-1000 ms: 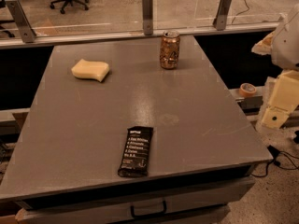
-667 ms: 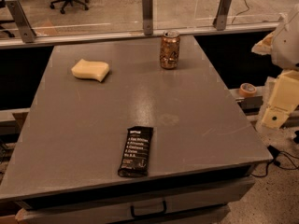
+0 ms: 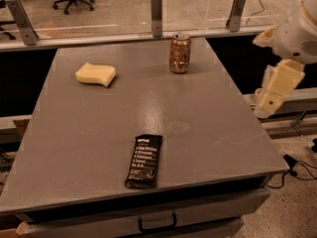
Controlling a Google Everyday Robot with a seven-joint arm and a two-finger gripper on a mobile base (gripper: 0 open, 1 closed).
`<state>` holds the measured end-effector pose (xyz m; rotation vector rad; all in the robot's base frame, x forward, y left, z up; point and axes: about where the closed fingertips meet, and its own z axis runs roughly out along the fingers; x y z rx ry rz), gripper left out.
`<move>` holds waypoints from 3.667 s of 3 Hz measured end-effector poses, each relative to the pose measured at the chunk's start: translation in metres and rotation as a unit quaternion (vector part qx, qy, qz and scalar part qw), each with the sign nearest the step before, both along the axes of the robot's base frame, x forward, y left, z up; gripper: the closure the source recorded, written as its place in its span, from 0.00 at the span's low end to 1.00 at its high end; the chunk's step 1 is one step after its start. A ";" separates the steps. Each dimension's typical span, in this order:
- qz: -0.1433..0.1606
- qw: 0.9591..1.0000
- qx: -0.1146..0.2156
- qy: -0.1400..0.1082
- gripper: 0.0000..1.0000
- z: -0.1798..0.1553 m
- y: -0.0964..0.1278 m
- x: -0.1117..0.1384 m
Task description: Pick orange can
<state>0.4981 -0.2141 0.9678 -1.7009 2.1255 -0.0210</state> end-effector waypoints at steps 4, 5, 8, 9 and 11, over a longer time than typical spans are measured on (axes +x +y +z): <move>-0.017 0.984 0.158 -0.080 0.00 -0.027 0.027 0.164; -0.048 0.963 0.250 -0.084 0.00 -0.044 0.036 0.190; -0.066 0.892 0.440 -0.081 0.00 -0.057 0.100 0.247; -0.060 0.888 0.450 -0.074 0.15 -0.065 0.125 0.253; -0.060 0.877 0.471 -0.070 0.61 -0.068 0.139 0.256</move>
Offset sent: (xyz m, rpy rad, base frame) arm 0.2350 0.0363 -0.0114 0.3066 -0.2823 0.0248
